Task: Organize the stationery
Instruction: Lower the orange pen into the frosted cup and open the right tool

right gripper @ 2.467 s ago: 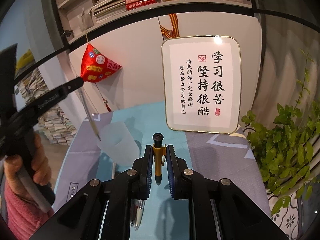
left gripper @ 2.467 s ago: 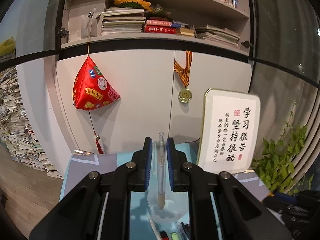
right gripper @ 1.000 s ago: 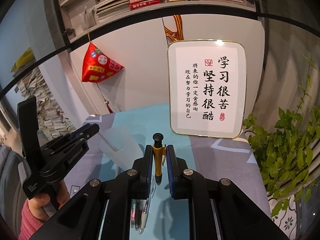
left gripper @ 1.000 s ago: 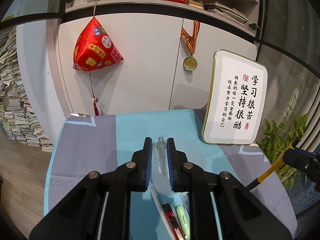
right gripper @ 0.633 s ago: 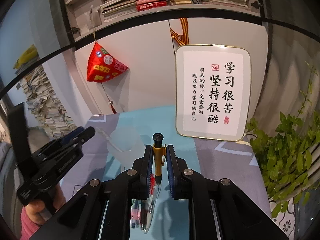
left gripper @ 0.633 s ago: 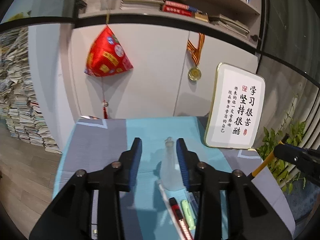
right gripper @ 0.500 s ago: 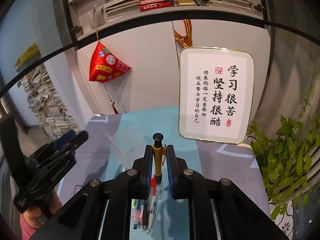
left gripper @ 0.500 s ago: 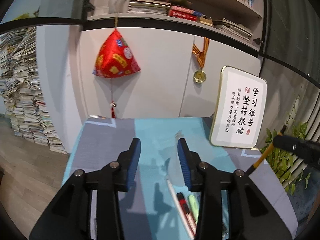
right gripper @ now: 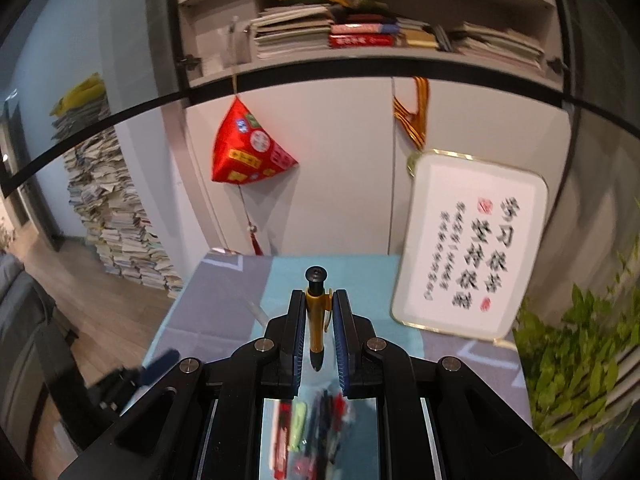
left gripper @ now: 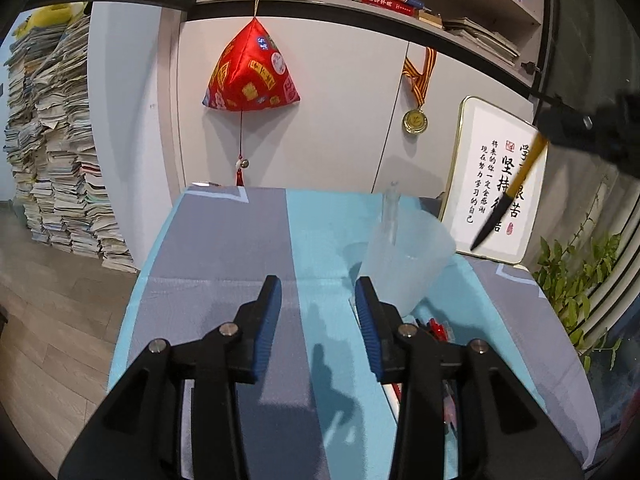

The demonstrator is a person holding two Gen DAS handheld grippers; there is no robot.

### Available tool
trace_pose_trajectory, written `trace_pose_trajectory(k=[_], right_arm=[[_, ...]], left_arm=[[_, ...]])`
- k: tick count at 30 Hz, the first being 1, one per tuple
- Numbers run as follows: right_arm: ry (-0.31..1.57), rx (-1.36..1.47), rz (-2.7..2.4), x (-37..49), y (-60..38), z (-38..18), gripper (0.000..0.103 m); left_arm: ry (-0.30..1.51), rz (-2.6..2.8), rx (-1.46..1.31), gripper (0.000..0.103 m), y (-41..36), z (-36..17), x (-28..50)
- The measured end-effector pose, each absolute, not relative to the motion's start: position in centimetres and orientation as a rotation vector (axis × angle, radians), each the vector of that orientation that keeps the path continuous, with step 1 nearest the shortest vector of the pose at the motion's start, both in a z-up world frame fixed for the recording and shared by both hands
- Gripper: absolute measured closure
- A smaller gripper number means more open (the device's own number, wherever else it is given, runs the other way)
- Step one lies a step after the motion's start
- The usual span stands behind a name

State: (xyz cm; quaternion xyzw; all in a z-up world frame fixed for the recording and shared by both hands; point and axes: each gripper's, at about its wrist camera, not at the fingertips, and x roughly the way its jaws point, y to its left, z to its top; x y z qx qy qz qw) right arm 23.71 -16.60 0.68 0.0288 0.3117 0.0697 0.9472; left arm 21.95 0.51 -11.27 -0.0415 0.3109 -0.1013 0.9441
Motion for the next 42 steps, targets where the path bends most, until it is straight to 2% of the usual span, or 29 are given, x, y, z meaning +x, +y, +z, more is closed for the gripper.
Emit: trace_pose_trajectory(k=[8,25,42], right_arm=[[0.666,0.016,0.163,26.6,-14.1,-0.2,0.088],[0.831,-0.024,0.161,31.7,-12.1,-6.7,0.088],[0.859,-0.001,0.16,32.9,-12.1,-8.3,0.088]], left_arm=[[0.632,-0.204,-0.108,0.067,1.1,-12.0,22.3],[0.657,-0.174,-0.143,0.067,2.5,-13.8,23.3],[0.671,-0.172,-0.111,0.067,2.0,-14.2,23.3]])
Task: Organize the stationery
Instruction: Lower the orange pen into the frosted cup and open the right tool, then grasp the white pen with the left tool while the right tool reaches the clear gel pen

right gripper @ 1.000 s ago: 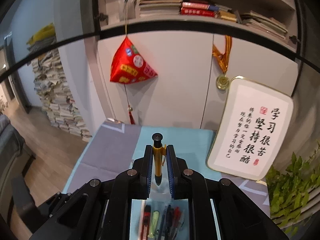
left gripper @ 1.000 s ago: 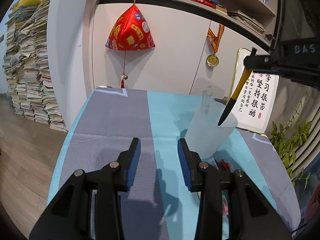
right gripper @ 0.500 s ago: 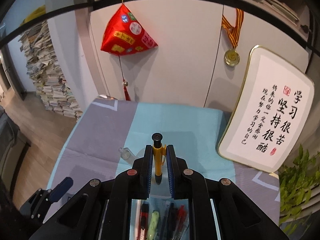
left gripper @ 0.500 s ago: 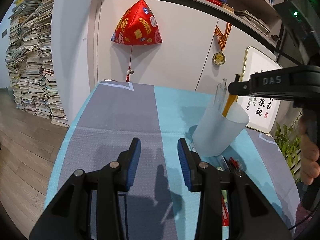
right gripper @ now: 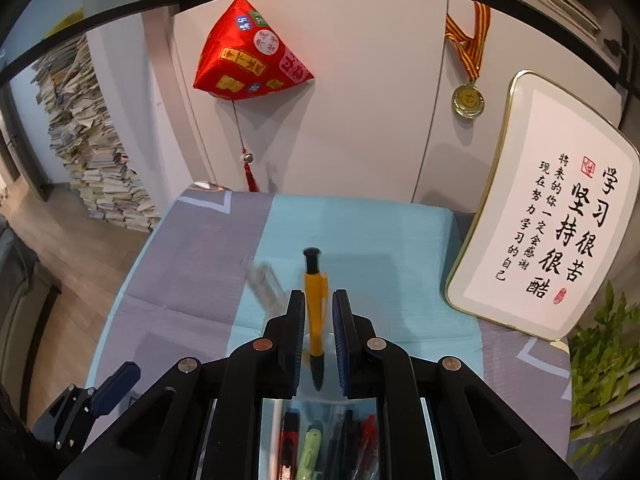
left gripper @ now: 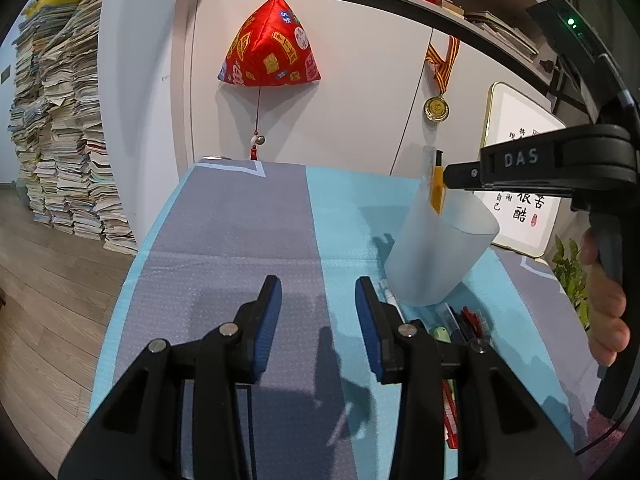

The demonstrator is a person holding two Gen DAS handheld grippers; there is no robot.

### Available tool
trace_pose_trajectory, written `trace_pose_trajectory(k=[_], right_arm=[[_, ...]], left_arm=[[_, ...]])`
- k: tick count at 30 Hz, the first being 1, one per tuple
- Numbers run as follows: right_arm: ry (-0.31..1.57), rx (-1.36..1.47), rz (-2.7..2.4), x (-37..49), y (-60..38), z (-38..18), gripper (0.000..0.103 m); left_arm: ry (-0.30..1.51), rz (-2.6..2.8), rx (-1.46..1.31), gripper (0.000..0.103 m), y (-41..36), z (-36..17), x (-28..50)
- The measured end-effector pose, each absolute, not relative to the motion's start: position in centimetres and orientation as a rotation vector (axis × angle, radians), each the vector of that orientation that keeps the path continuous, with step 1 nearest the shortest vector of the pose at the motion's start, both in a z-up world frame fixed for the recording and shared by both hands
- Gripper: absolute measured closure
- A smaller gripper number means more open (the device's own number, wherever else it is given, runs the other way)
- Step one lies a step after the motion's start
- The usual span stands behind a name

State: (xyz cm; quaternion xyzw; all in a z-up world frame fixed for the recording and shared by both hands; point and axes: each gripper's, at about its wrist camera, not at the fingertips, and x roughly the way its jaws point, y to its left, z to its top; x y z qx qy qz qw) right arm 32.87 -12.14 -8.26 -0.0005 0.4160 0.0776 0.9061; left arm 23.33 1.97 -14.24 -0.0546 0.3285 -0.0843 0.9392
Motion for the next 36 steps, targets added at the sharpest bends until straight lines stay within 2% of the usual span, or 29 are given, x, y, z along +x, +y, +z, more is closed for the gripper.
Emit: trace_pose_trajectory(k=[11,22,36], right_arm=[[0.808,0.015,0.158,28.4,-14.8,-6.6,0.088],[1.047,0.208,0.095,26.3,-21.0,-15.7,0.088],[1.123,0.278,0.124,26.2,-20.4,-17.6,0.088]], left_arm=[[0.698,-0.172,-0.094,0.067,1.7,-14.9,23.7],[0.766,-0.231,-0.111,0.067,0.0,-16.0,24.0],[0.909,-0.246,-0.072,0.066,-3.8,-17.3,27.7]])
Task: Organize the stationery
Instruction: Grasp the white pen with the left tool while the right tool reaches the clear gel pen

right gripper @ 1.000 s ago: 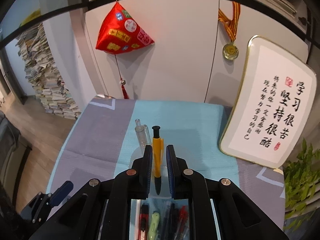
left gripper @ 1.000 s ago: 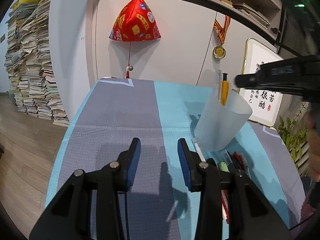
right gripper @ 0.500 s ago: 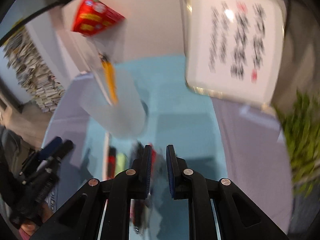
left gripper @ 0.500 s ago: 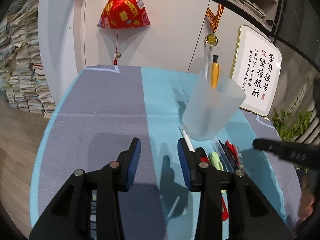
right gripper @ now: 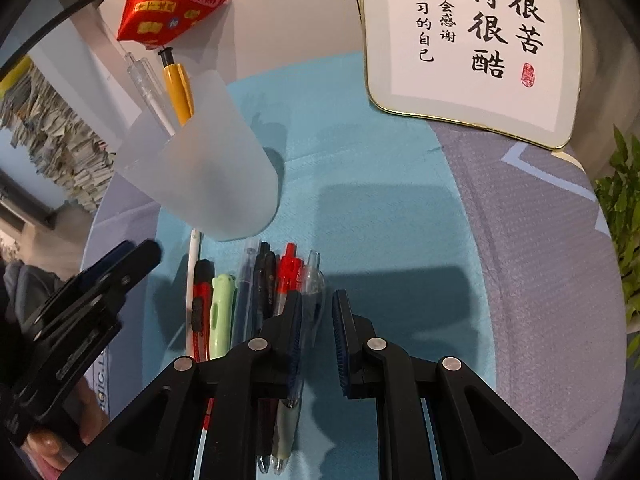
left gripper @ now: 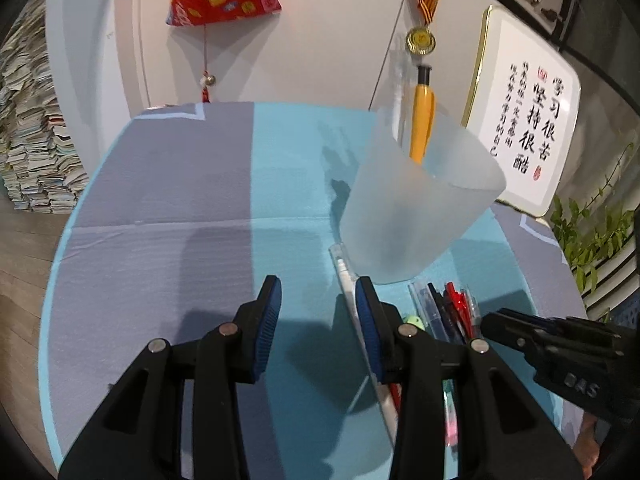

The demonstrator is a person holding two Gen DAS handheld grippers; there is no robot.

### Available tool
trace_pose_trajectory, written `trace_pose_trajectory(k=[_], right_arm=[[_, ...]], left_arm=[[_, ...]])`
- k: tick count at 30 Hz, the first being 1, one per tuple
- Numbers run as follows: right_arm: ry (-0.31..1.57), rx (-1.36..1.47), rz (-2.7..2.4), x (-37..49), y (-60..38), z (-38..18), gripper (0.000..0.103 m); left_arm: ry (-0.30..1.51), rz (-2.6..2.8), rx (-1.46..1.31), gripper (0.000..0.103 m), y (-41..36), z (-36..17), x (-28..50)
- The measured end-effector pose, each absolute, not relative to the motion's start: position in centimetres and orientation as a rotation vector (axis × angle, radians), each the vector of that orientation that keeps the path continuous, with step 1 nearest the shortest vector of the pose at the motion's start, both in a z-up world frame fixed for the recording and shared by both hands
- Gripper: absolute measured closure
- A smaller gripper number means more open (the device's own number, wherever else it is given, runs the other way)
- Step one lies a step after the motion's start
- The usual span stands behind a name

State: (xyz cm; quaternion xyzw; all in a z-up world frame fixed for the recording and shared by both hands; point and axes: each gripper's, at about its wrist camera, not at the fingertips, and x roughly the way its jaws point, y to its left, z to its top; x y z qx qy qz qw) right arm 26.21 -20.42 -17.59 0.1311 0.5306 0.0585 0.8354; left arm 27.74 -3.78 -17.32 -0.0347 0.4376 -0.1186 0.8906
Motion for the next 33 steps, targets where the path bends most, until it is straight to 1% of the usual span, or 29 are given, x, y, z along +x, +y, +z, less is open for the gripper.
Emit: trace_pose_trajectory(k=[4,8,11,12,14,21,33], right_arm=[[1.115,0.296,0.114,25.9,-21.0,-17.2,0.088],[1.117,0.299,0.123,25.9,-21.1,-17.1,0.088],[1.123,0.306,0.131,25.6,-21.5,-17.3,0.088],[1.128,0.307,0.131,25.7,-21.4,-17.4,0.088],[1.132,0.31,0.128,25.7,-21.4,-17.4,0.088],[1.138,0.318,0.122,26.2,-20.8,-17.4,0.088],[1.17,0.327,0.099,27.3,-19.9,-17.8,0.088]], left_arm=[[0.934,-0.246,-0.048,0.066,-5.0,-17.7,28.4],[0.971,-0.232,-0.025,0.07,-5.6,-18.4,28.8],[0.964,-0.218,0.019,0.078,-5.6,-18.5,28.5],[0.965,-0.216,0.023,0.084,-5.4,-18.5,28.4],[0.975,-0.214,0.024,0.091,-4.8,-18.4,28.1],[0.993,-0.217,0.035,0.096,-3.6,-18.3,27.1],[1.003,-0.262,0.053,0.097,-2.9,-18.2,23.9]])
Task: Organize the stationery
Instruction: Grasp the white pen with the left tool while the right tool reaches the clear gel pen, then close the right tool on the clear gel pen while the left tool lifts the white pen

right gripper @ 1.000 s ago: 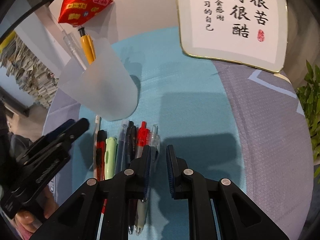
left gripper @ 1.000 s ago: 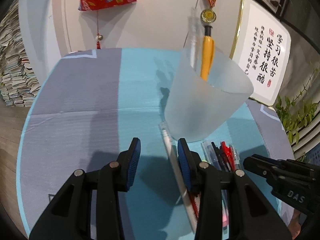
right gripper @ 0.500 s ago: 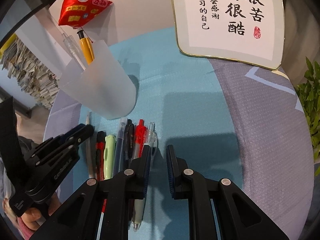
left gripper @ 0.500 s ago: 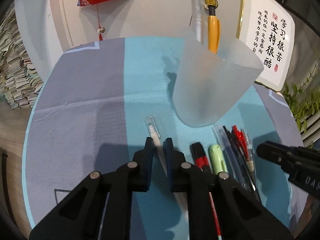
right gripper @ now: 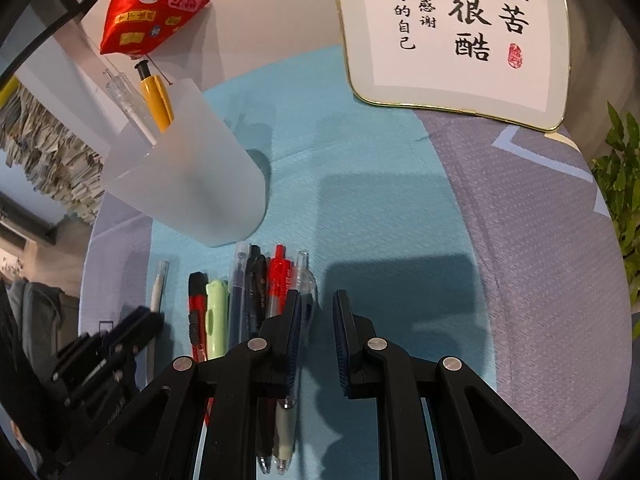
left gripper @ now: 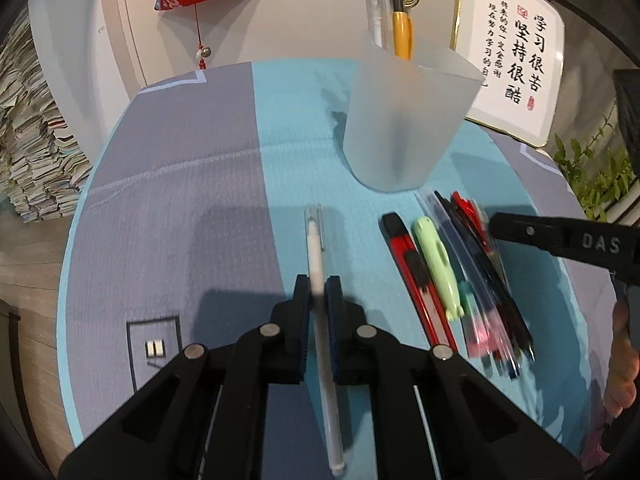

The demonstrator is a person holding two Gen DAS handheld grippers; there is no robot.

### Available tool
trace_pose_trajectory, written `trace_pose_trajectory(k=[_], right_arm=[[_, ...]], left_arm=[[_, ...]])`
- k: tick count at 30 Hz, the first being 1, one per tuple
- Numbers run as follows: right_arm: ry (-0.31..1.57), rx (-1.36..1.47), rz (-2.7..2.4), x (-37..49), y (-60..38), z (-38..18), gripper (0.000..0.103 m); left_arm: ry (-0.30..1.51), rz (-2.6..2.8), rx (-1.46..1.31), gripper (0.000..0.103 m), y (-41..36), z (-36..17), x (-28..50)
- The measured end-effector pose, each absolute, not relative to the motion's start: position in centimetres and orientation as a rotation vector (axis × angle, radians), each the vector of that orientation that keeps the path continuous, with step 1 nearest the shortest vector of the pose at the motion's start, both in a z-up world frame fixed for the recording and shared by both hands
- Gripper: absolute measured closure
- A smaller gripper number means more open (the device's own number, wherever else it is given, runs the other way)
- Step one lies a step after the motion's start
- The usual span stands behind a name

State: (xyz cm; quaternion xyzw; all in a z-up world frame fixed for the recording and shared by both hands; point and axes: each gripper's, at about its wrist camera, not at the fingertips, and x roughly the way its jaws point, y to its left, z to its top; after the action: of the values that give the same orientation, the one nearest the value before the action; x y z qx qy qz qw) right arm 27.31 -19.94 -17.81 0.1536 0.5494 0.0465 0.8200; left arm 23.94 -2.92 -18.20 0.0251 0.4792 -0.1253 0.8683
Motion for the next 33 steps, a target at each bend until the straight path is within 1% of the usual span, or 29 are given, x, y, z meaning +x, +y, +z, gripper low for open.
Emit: trace_pose_trajectory(k=[5,6,7,10,15,20,22,26,27,30,31,32,33], right_arm=[[1.19,0.286,0.117,27.4,-18.4,-18.0,0.087],[1.188,0.278,0.107,27.5,-18.2,-18.0,0.083],[1.19,0.271,0.089,27.5,-18.1,-18.0,0.077],[1.188,0.265,0.071,27.7,-18.0,-18.1,0.068],[1.188,0.264,0.069,27.4,-18.3,-18.1,0.068],[1.196,0.209,0.064,26.3,-18.6,-18.2,0.068],[1.185,0.168,0.062,26.1,-18.3,-18.2,0.068],[1.158,0.072,0.054,26.0,-17.0,-18.0,0.068],[1.15,0.059,0.059,26.1,-16.8,-18.0,0.068],[1.131,0.02,0.049,26.4,-16.8,-18.0,0.082],[1.129,0.021,0.056,26.4,-16.9,-18.0,0.083],[1.13,0.03,0.067,26.4,-17.1,-18.0,0.083],[1.131,0.038,0.075,26.3,-17.4,-18.0,0.084]], left_arm=[[0.994,-0.275,0.065,0.097,-2.9,-18.0,22.9],[0.995,-0.279,0.064,0.097,-2.9,-18.1,22.8],[0.996,-0.282,0.064,0.097,-2.9,-18.1,22.7],[0.999,-0.279,0.059,0.096,-2.8,-18.3,22.9],[0.974,-0.256,0.058,0.096,-2.9,-17.7,23.6],[0.995,-0.244,0.034,0.095,-2.7,-17.9,25.2],[1.004,-0.242,0.017,0.093,-2.7,-17.9,25.8],[1.005,-0.256,0.013,0.075,-3.4,-17.9,26.3],[1.005,-0.248,0.024,0.075,-3.6,-18.0,26.5],[1.001,-0.236,0.044,0.077,-4.0,-18.3,26.9],[0.995,-0.235,0.054,0.077,-4.0,-18.3,27.0],[0.994,-0.238,0.058,0.09,-4.0,-18.4,27.0],[0.989,-0.232,0.067,0.094,-3.9,-18.4,27.0]])
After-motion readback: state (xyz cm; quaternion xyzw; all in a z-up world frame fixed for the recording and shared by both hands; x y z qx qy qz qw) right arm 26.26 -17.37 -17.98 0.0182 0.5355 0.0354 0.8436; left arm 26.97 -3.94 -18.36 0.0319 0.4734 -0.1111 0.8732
